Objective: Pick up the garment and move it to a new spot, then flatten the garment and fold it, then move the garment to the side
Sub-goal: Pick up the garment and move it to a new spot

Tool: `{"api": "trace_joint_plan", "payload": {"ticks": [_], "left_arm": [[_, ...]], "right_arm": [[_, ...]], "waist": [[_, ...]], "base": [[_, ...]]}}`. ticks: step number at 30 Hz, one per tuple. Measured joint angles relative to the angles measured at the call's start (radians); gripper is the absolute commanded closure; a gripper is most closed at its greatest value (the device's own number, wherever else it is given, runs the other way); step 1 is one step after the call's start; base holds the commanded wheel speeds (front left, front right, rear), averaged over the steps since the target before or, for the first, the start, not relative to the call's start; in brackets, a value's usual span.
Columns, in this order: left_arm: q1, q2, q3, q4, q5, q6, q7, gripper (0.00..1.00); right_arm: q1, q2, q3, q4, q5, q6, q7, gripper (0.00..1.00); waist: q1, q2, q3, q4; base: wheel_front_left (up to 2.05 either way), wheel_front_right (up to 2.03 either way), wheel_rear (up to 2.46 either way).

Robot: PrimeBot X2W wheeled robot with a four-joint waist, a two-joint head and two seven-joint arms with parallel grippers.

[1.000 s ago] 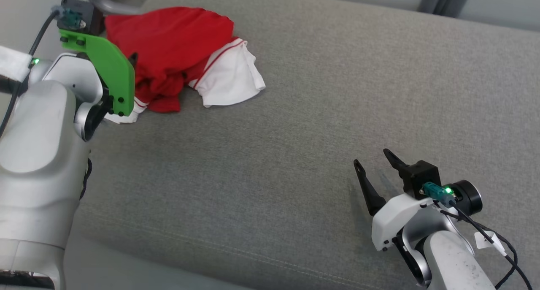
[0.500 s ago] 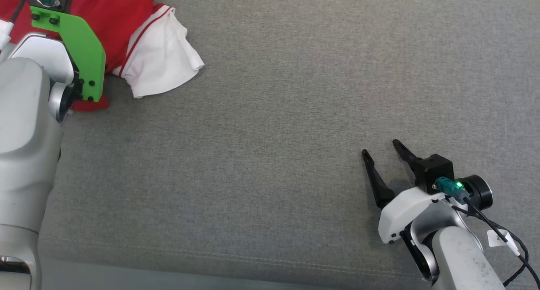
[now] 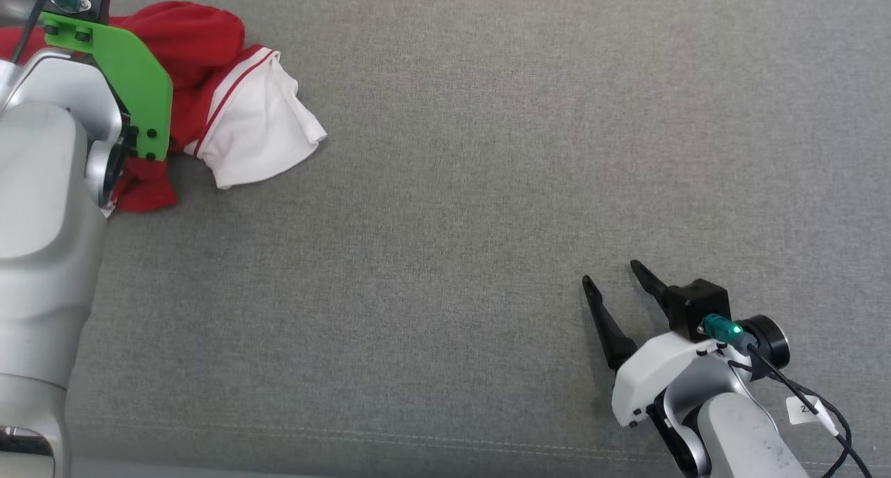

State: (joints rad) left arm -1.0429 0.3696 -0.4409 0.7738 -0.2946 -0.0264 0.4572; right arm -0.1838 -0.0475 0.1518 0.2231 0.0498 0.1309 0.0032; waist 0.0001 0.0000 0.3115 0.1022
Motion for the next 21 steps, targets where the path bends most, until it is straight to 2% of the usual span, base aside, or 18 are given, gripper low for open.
{"api": "trace_joint_plan", "payload": {"ticks": [2,9,14,21], "left_arm": [[0.002,-0.014,-0.009,-0.011,0.004,0.0,-0.055,1.0],[-0.002,-0.092,-0.045,-0.049,0.002,-0.021,-0.124,1.0],[-0.01,-0.148,-0.071,-0.095,-0.007,-0.037,-0.169,1.0],[-0.012,-0.287,-0.133,-0.171,-0.062,-0.077,-0.223,1.0]], "right_arm": [[0.017,0.0,0.002,0.025,0.015,0.0,-0.014,0.0],[0.092,-0.001,-0.025,0.069,0.047,0.0,-0.027,0.0],[0.129,0.0,-0.031,0.077,0.054,0.0,-0.027,0.0],[0.159,-0.001,-0.043,0.072,0.058,0.0,-0.026,0.0]], "waist": [[0.0,0.0,-0.044,-0.007],[-0.0001,0.0,-0.155,-0.037],[-0.0001,0.0,-0.212,-0.091],[-0.0001,0.0001,-0.252,-0.194]], "base": [[0.0,0.0,0.0],[0.0,0.0,0.0],[0.0,0.0,0.0],[0.0,0.0,0.0]]}}
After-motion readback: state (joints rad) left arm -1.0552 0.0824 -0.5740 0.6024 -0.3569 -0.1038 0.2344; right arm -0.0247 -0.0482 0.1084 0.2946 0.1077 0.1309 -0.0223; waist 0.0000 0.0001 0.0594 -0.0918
